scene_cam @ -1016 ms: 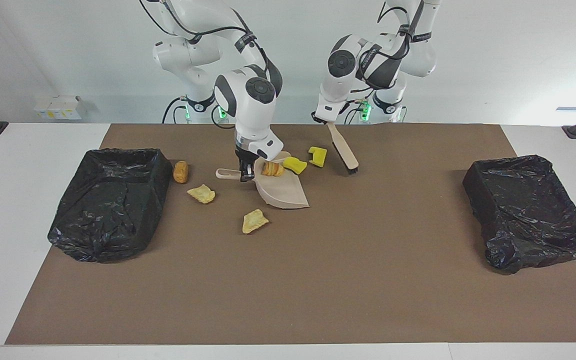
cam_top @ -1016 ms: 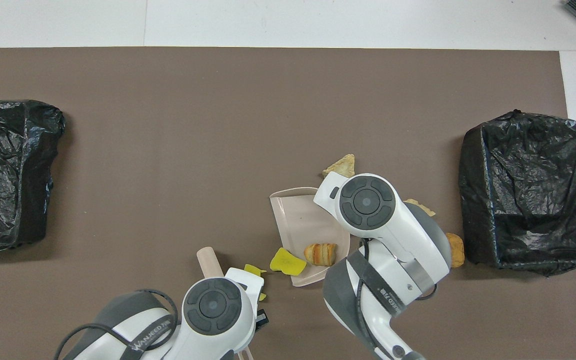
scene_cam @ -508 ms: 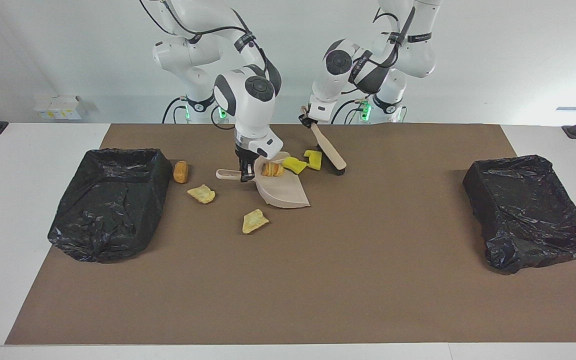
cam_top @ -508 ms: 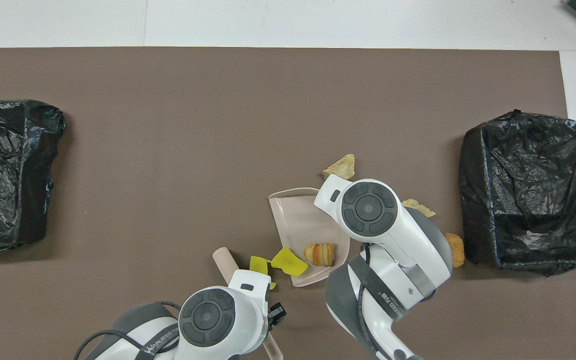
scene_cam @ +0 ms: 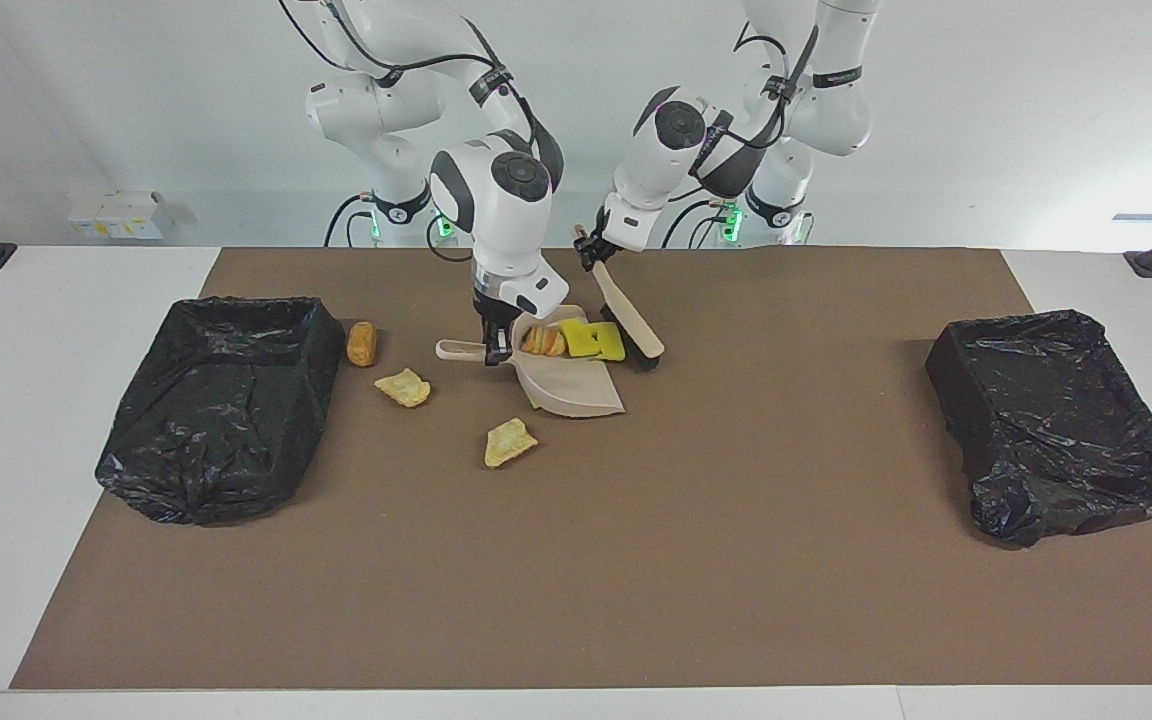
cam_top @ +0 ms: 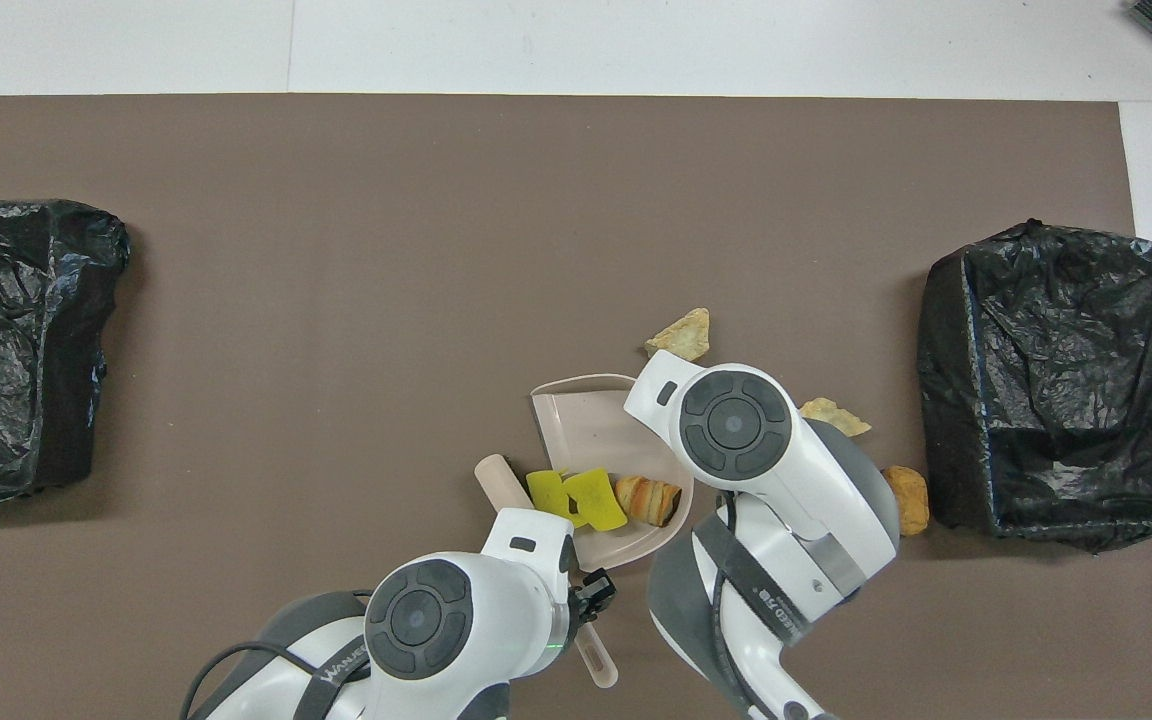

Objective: Sweep and dump trash in bin
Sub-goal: 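Brush the debris into the dustpan held by the right gripper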

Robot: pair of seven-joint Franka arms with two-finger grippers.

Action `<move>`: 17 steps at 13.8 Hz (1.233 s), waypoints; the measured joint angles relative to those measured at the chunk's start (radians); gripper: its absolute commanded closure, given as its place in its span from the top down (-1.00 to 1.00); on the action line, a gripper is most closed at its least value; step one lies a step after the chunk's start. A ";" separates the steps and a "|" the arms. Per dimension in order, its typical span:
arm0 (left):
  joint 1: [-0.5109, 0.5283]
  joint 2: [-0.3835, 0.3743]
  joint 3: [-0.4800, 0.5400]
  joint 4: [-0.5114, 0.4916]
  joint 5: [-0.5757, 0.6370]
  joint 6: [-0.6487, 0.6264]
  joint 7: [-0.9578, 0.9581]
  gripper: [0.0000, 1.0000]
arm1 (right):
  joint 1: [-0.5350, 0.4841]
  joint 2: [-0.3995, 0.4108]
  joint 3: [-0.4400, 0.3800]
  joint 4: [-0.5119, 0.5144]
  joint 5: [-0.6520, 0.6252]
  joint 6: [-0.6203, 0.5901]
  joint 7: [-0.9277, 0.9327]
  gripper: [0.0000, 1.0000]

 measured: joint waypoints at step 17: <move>0.079 0.106 0.028 0.153 0.044 0.001 0.595 -1.00 | 0.010 -0.001 0.001 0.036 0.074 0.003 0.127 -1.00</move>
